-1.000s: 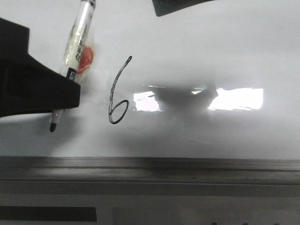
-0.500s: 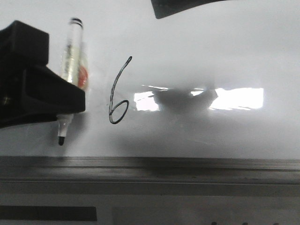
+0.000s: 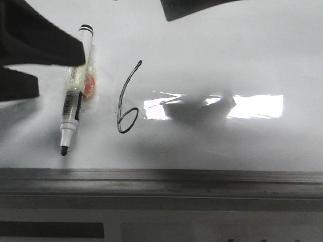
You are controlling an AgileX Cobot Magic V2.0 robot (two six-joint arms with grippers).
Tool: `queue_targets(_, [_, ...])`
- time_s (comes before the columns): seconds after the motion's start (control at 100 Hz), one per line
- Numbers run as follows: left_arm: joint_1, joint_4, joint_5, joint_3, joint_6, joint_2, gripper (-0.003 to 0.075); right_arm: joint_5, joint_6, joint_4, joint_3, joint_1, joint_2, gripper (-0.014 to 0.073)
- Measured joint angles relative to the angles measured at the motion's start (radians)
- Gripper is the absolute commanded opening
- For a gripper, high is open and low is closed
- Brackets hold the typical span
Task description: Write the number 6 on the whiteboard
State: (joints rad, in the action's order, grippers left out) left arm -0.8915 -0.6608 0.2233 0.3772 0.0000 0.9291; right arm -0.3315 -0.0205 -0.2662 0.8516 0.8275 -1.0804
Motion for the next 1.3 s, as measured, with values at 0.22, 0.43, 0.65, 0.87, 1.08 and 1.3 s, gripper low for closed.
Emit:
queue_targets(0.22, [0.0, 0.176, -0.1, 0.0, 0.0, -0.232, -0.002, 0.033, 0.0, 0.033, -0.029, 0.0, 0.11, -0.006])
queue_targets(0.43, [0.0, 0.337, -0.146, -0.037, 0.0, -0.421, -0.002, 0.17, 0.0, 0.14, -0.193, 0.0, 0.301, -0.006])
queue_targets(0.65, [0.0, 0.398, -0.154, -0.133, 0.0, -0.612, -0.002, 0.331, 0.0, 0.234, -0.435, 0.0, 0.603, -0.006])
queue_targets(0.87, [0.0, 0.407, -0.159, -0.168, 0.0, -0.703, -0.002, 0.337, 0.0, 0.243, -0.554, 0.0, 0.822, -0.0064])
queue_targets(1.08, [0.0, 0.409, -0.159, -0.168, 0.0, -0.707, -0.002, 0.337, 0.0, 0.243, -0.579, 0.0, 0.884, -0.0064])
queue_targets(1.3, [0.0, 0.409, -0.159, -0.168, 0.0, -0.707, -0.002, 0.337, 0.0, 0.243, -0.581, 0.0, 0.884, -0.0064])
